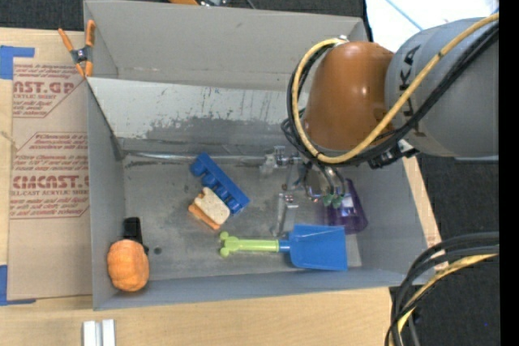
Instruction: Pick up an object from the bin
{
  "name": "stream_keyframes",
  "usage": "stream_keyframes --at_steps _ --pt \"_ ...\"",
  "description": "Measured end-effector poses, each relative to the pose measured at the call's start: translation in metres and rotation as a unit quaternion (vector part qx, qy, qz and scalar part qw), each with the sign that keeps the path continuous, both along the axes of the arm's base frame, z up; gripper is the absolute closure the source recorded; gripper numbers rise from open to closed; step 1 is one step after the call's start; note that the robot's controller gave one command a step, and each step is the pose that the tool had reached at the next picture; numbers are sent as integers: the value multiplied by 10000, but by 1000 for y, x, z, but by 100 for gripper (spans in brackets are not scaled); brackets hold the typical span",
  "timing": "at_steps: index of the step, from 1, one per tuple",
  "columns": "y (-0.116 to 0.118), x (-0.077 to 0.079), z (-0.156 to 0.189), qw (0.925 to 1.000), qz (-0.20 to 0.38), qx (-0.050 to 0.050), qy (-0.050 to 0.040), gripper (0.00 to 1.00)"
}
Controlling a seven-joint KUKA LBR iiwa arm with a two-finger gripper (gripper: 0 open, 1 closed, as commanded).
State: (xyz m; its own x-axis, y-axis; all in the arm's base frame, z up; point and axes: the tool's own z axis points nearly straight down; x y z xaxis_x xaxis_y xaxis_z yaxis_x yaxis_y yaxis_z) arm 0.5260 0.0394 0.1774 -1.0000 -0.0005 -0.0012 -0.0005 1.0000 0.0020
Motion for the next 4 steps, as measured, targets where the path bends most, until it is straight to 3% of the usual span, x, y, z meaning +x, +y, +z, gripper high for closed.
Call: stream_keyframes --at_steps 1,2,3,4 --pt "0 0 0 10000 0 0 0 0" --pt "13 -18 -78 9999 -111 8 40 0" --pt "30 -2 -83 9999 118 4 -59 0" --pt "5 -46 -108 9814 -1920 7 8 100"
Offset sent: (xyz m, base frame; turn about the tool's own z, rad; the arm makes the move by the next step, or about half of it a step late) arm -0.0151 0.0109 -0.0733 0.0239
